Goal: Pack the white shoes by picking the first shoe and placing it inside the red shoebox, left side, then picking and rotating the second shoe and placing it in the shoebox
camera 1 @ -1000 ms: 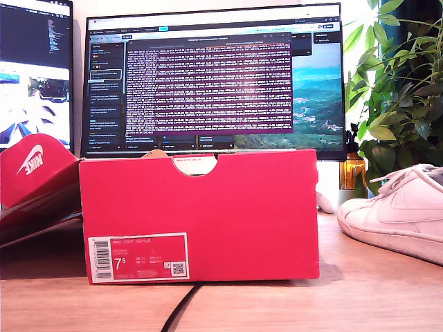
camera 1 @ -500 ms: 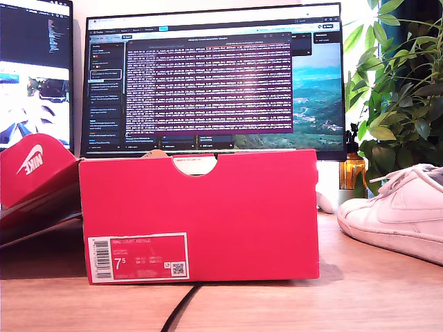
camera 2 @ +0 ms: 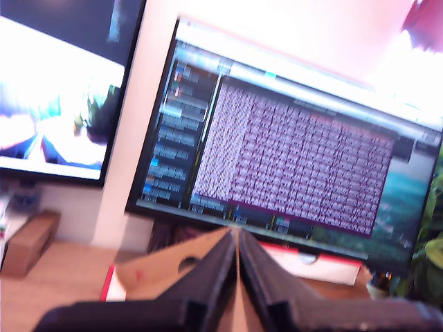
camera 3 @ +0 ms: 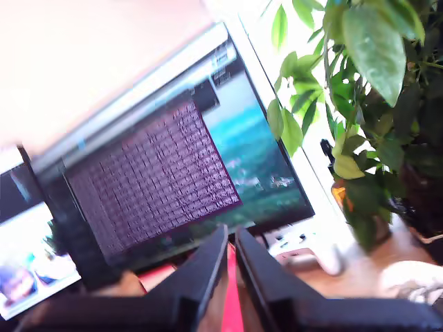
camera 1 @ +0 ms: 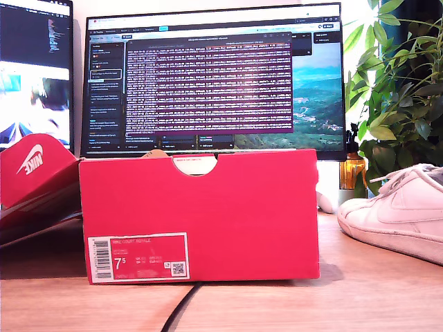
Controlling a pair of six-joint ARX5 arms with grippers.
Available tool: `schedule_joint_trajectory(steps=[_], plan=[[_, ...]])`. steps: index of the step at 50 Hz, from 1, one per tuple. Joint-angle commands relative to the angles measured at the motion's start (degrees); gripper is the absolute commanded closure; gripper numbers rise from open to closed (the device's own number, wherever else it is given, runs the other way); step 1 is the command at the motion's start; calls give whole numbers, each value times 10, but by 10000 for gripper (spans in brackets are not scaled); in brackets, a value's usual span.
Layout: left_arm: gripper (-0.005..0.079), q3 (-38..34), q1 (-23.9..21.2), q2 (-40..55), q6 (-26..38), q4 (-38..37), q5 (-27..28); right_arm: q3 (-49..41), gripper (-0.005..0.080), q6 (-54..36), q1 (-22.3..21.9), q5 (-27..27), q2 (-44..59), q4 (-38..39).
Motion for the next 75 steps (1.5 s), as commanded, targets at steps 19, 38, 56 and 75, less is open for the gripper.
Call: schedule_joint_trajectory(steps=[19, 38, 56, 75], plan=[[761, -7, -2, -5, 5, -5, 57, -11, 765, 65, 2, -47, -3, 3], [761, 183, -44, 69, 199, -291, 90, 35, 765, 32, 2, -106, 12, -88], [761, 282, -163, 259, 501, -416, 75, 161, 765, -61, 2, -135, 177, -212], [761, 282, -390, 428, 590, -416, -141, 362, 762, -192, 2, -141, 429, -390]])
